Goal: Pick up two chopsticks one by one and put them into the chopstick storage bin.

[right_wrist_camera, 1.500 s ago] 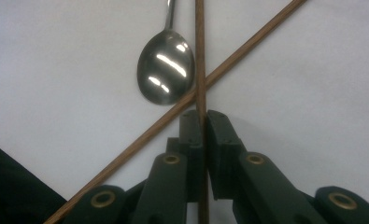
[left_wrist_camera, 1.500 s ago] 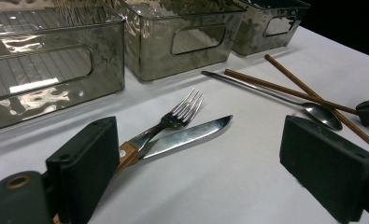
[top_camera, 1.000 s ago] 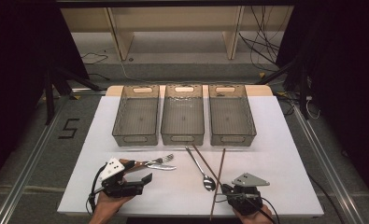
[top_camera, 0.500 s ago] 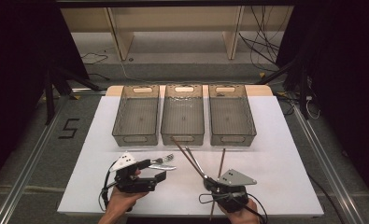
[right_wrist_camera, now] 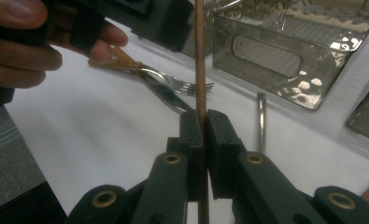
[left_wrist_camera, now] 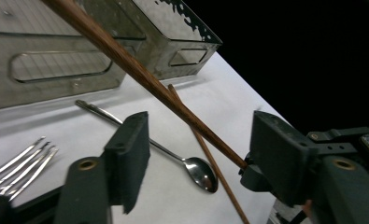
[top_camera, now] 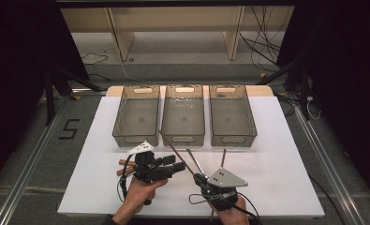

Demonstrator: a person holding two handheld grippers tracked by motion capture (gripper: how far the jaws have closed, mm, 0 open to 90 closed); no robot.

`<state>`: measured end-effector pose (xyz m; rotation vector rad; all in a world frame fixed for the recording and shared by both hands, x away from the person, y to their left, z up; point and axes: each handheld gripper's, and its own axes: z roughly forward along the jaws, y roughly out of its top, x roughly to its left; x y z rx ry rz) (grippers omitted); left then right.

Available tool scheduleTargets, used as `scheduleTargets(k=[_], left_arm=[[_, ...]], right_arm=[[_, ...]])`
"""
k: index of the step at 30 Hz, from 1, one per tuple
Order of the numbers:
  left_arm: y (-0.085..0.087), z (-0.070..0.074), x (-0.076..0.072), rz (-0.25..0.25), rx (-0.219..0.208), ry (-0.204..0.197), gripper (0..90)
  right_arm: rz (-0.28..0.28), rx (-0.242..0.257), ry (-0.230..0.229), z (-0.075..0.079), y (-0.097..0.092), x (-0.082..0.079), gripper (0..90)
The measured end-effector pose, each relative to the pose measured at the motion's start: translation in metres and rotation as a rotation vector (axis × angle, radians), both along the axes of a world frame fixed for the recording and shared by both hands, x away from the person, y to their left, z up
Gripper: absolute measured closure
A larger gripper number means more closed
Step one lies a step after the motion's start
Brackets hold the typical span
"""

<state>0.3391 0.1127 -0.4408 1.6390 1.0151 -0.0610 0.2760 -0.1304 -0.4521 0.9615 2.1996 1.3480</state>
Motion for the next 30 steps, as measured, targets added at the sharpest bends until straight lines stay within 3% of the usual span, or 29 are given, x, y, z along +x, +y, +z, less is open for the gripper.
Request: scheduleTargets(k=[4,8,15,16,21,25,26,30], left_arm=[[-0.004,-0.002,0.003,-0.010,-0.016,0.032,46.4],[-0.005,-0.003,0.005,-0.025,-0.059,0.059,57.7],[0.000,-0.003,0.008,-0.027,-0.109,0.073,71.9],[0.002,-0.004,0.009,-0.035,-0.148,0.092,73.7],[0.003,-0.003,0.009,-0.061,-0.194,0.107,79.6],[0.003,0.002,0.007,-0.083,-0.185,0.084,84.2],[0.005,0.003,0.007,-0.094,-0.182,0.081,84.5],[0.011,0.007,0.009,-0.079,-0.165,0.055,84.6]], right_arm=[[0.009,0.005,-0.016,0.000,0.002,-0.001,86.1],[0.014,0.011,-0.018,-0.001,0.004,-0.002,86.1],[0.015,0.030,-0.030,0.000,0.004,-0.003,86.0],[0.016,0.035,-0.038,-0.001,0.004,-0.004,86.0],[0.022,0.055,-0.039,-0.002,0.003,-0.004,85.7],[0.010,0.051,-0.048,-0.004,0.003,-0.004,80.9],[0.017,0.059,-0.042,-0.005,0.001,-0.003,74.0],[0.023,0.087,-0.043,-0.001,-0.005,-0.002,67.3]])
